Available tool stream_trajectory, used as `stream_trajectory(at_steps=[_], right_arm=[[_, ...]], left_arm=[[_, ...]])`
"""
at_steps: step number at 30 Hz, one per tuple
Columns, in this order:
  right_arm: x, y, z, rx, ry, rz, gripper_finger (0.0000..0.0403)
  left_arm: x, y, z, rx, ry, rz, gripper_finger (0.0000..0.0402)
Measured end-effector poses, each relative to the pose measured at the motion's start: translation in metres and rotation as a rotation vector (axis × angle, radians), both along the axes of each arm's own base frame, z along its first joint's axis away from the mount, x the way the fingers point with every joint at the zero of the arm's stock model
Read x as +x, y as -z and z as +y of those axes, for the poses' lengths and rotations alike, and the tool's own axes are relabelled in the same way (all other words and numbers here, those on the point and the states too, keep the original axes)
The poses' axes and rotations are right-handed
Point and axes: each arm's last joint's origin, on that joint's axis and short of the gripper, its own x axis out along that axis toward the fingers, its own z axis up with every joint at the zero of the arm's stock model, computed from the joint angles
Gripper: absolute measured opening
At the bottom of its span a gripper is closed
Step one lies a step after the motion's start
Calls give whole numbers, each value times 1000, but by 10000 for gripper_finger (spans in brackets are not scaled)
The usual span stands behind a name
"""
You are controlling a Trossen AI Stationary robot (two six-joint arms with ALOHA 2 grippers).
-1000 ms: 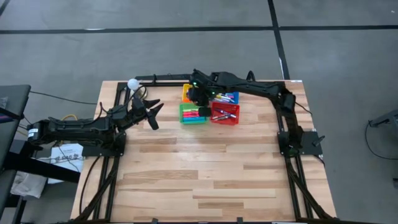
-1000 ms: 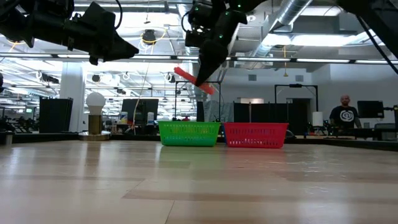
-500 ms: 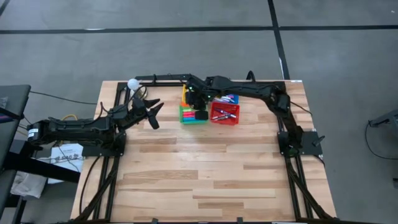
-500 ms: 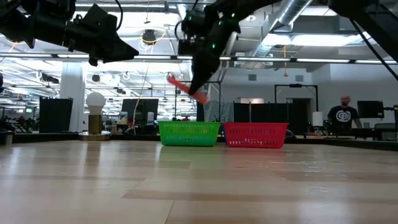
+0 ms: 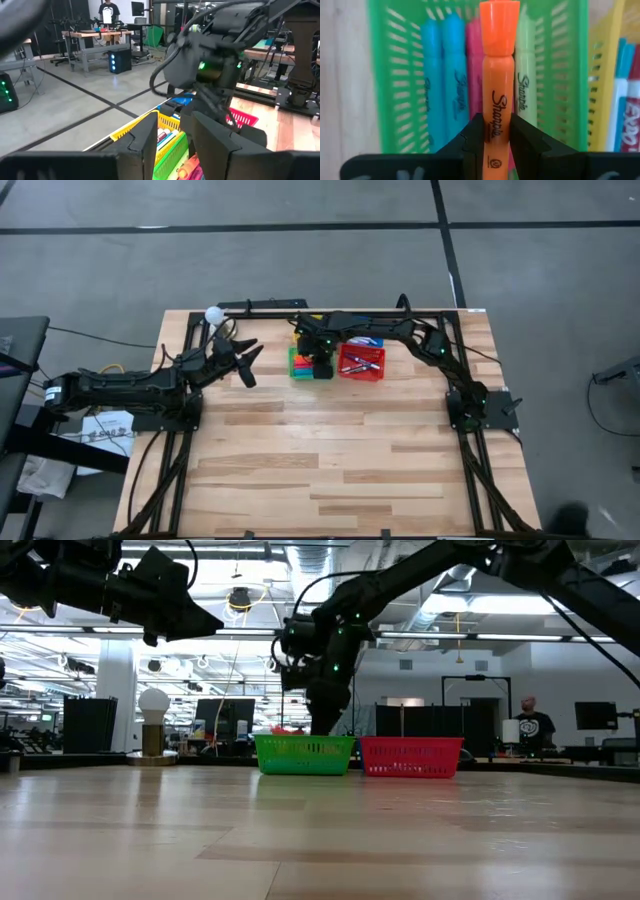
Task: Pick & Place Markers
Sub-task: Put the large orange highlighter pen into the green bin
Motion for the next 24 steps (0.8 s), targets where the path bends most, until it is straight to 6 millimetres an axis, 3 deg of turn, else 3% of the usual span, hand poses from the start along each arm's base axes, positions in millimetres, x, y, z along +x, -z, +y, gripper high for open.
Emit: stream_trajectory(at_steps=[24], right_arm=[[-7, 3, -6, 3, 21, 57, 63]], left_arm=[[0, 0, 0, 3, 0, -2, 117]])
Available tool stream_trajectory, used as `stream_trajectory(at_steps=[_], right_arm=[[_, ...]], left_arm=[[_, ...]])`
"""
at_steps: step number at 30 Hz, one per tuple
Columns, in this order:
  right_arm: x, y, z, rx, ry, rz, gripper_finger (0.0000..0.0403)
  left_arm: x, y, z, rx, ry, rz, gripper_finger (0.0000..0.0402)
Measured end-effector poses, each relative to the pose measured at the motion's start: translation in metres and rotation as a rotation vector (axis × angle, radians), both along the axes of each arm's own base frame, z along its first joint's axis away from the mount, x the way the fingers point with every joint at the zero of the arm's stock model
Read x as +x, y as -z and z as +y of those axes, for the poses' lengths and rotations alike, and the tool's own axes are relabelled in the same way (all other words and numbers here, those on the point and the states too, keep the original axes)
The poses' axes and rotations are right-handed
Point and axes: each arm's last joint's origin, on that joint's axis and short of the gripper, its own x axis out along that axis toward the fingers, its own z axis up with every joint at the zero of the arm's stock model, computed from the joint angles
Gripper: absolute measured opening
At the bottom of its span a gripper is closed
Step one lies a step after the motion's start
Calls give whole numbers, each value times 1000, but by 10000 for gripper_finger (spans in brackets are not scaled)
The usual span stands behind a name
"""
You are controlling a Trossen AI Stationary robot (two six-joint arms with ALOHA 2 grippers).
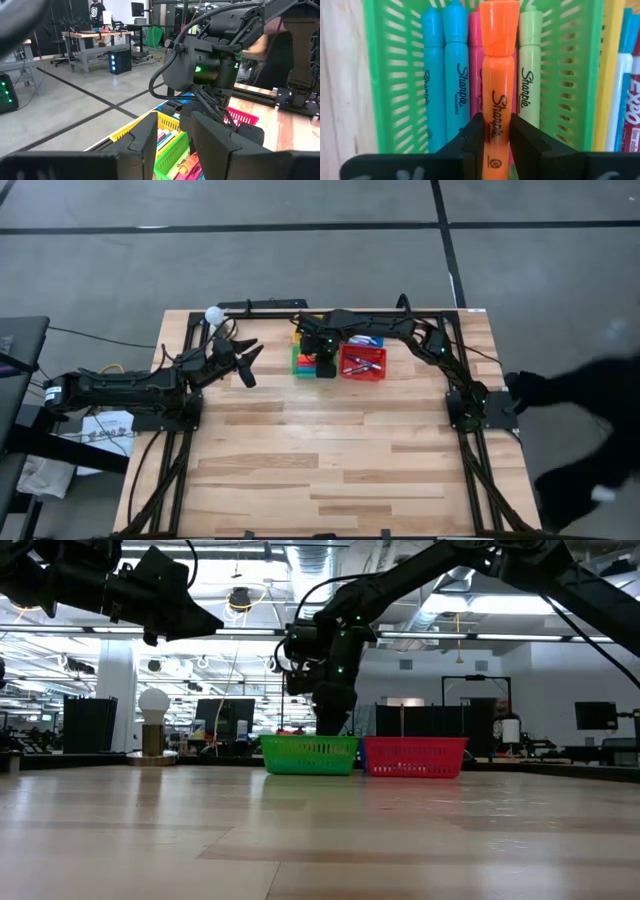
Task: Pick & Place Markers
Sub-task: Put the large orange highlighter pen into the green bin
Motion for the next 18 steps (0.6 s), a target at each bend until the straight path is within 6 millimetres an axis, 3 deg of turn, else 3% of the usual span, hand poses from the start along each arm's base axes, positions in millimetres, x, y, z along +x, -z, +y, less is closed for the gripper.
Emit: stream_trajectory(at_steps=[18], right_arm=[[-1, 0, -1, -5, 2, 1, 87]], left_arm=[[0, 0, 0, 0, 0, 0, 117]])
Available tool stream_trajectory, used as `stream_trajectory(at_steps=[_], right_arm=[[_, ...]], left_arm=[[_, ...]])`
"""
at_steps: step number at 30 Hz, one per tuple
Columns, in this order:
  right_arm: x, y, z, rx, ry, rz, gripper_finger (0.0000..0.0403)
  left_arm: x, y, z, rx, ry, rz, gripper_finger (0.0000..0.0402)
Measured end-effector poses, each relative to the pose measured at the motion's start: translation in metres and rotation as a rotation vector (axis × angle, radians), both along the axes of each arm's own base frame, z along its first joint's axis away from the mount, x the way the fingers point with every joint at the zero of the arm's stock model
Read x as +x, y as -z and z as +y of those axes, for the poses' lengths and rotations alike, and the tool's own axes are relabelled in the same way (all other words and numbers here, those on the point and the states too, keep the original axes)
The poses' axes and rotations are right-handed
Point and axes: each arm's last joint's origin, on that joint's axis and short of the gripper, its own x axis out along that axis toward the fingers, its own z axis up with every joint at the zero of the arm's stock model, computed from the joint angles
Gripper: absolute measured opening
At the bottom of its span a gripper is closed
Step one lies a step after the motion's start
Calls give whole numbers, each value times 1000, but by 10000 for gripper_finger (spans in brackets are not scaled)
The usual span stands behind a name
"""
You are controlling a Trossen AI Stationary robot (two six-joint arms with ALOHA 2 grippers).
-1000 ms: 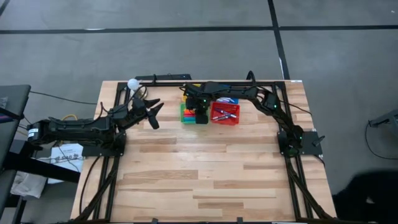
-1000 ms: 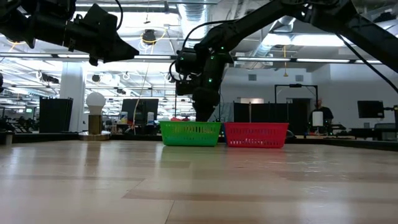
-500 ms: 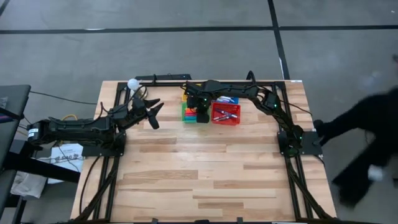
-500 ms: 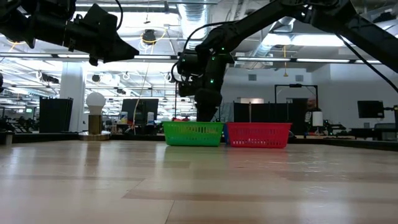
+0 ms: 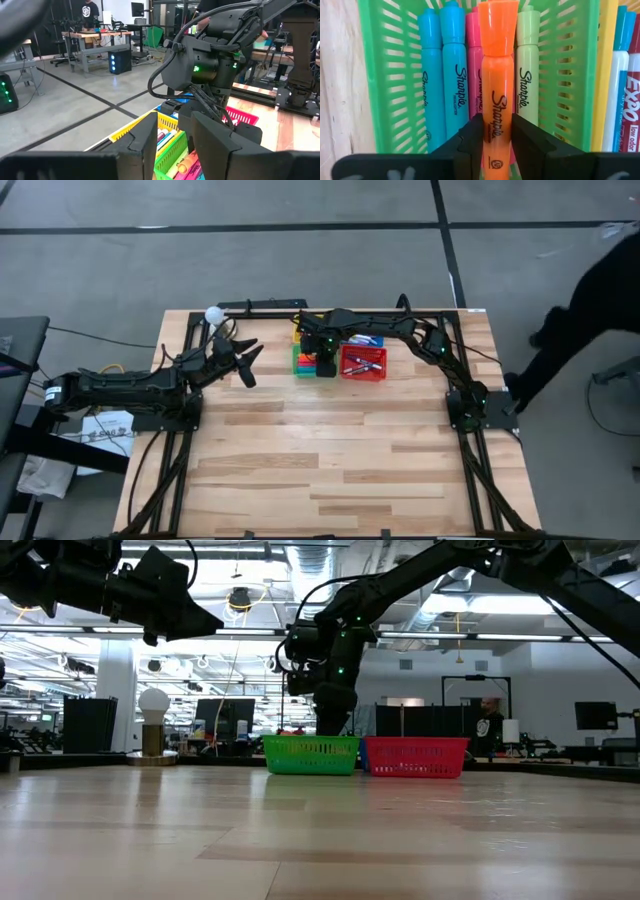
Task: Pick & Place Markers
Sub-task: Put the large orange highlighter pen into the green bin
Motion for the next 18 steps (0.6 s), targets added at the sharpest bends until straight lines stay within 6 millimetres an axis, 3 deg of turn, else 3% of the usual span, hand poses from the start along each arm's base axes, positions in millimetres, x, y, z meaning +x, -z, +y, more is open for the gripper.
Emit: stream_trajectory(at_steps=[18], right_arm=[[0, -1, 1, 22, -6, -9, 88]], left_arm=[[0, 0, 0, 0, 0, 0, 117]])
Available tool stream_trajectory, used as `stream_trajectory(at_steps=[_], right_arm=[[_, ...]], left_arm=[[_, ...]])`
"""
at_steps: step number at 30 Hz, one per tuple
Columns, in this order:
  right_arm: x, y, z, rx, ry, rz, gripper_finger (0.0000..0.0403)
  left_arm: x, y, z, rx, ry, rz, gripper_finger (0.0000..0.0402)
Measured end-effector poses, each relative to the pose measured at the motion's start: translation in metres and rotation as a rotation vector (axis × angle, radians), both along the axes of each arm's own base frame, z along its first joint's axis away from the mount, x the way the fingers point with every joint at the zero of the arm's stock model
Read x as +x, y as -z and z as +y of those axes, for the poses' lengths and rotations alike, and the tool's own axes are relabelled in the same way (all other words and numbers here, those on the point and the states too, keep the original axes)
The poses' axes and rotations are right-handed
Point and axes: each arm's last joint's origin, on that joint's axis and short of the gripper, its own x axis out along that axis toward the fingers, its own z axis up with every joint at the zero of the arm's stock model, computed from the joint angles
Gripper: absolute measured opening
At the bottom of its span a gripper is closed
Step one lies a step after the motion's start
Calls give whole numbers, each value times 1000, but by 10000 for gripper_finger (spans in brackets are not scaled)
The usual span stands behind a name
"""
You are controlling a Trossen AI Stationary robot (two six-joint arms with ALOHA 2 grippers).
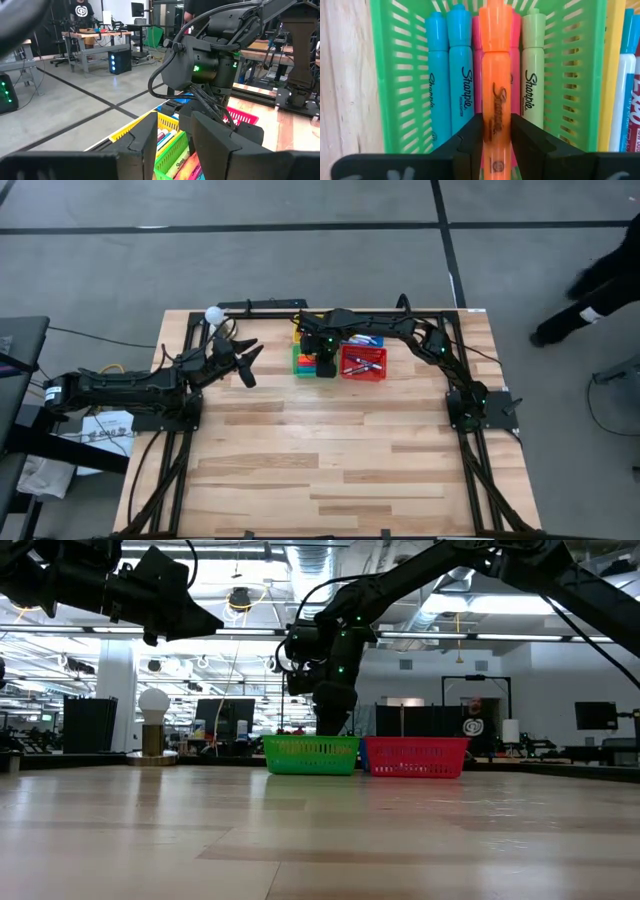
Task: Pick & Place Markers
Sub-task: Put the large orange highlighter pen into the green bin, then return to Home Position
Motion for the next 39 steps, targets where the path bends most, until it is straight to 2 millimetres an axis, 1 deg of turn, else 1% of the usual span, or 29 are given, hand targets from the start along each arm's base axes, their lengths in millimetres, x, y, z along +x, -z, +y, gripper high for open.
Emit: stream_trajectory(at_steps=[14, 16, 21, 29, 33, 35, 39], right_arm=[[0, 0, 0, 2, 5, 3, 89], [0, -4, 0, 5, 8, 10, 89], [3, -27, -1, 8, 52, -15, 87], [6, -81, -2, -11, 73, -89, 86], [5, -102, -2, -22, 78, -128, 86], [6, -110, -2, -32, 77, -157, 86], [5, -110, -1, -21, 73, -153, 86]], left_arm=[[0, 0, 0, 0, 0, -4, 117], [0, 0, 0, 0, 0, -4, 117], [0, 0, 0, 1, 0, -4, 117], [0, -1, 0, 1, 0, -7, 117], [0, -1, 0, 1, 0, -9, 117], [0, -1, 0, 1, 0, -12, 117], [0, -2, 0, 1, 0, -20, 117]])
